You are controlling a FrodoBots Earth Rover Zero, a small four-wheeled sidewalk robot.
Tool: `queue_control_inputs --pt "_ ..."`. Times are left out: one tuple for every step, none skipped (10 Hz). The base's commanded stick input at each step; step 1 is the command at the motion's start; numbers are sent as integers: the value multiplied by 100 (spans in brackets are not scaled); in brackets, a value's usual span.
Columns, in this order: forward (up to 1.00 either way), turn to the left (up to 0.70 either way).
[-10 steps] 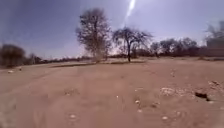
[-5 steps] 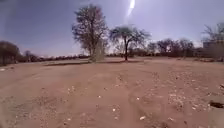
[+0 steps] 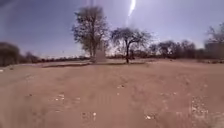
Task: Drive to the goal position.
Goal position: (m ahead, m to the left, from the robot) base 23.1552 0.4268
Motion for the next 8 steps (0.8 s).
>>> queue_control_inputs --pt "100 0" --pt "100 0" --pt "100 0" --pt "100 0" --pt "100 0" --pt "100 0" --pt "100 0" --pt "100 0"
